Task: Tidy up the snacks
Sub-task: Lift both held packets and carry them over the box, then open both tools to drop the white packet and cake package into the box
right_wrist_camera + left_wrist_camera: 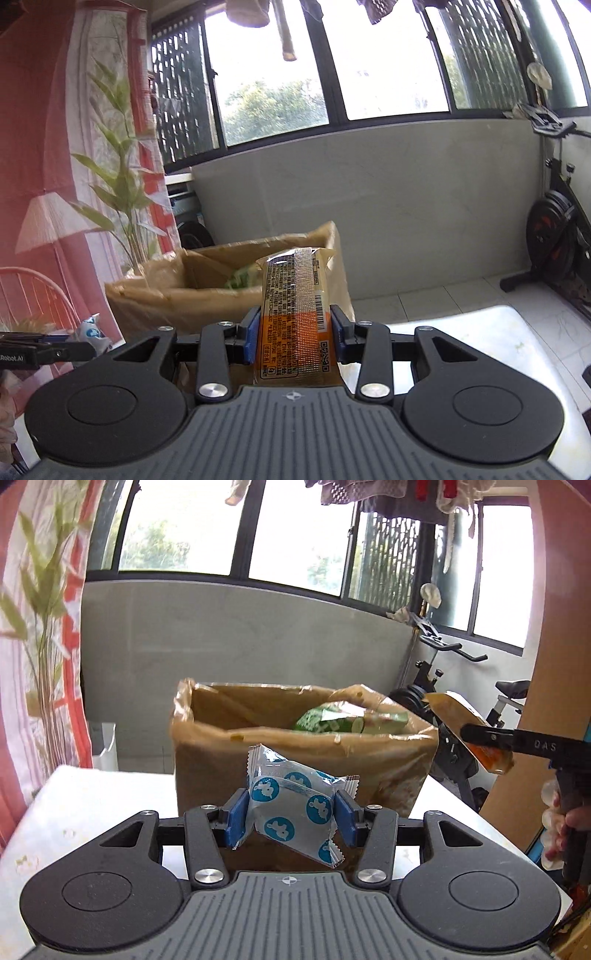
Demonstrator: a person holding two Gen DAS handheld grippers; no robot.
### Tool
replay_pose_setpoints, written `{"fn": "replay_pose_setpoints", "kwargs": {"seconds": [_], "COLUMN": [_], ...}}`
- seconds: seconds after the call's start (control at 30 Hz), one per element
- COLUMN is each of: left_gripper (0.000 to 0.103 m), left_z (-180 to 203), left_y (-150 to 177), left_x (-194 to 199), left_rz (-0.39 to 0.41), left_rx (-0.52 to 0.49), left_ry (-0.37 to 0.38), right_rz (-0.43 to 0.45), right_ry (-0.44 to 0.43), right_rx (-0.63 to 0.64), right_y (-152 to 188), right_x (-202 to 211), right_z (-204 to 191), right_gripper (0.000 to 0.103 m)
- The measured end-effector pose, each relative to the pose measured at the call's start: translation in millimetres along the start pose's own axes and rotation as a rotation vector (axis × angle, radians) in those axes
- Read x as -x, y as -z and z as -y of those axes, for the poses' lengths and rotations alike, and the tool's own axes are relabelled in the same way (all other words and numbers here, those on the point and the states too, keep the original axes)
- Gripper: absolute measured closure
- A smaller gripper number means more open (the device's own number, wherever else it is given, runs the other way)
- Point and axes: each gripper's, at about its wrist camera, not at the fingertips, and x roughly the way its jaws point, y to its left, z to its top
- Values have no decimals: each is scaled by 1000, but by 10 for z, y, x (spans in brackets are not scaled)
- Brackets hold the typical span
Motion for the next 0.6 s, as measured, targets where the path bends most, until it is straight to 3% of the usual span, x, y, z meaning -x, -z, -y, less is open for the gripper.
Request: {"fn": "replay_pose_setpoints", "kwargs": {"seconds": [0.13,0.23,0.47,0.6], "left_gripper": [50,50,50,41], "left_z": [-6,-17,-271,-394], "left_y": [-389,-616,-829,-827], "left_x": [-193,-434,-961,-1092], "left_rz": [42,46,-13,-22], "left_rx": [-25,-55,70,154], "left_ry": [8,-42,-80,-88], "right_rz": [3,-26,-135,-156], "right_ry": [-63,-97,-49,-38], "right_rx": [52,48,60,60], "right_y": [-320,-472,-518,-456], "right_x": [-444,-854,-1601,-1733], "right_z": [-230,-385,-591,-606], "right_gripper": [64,64,64,61]}}
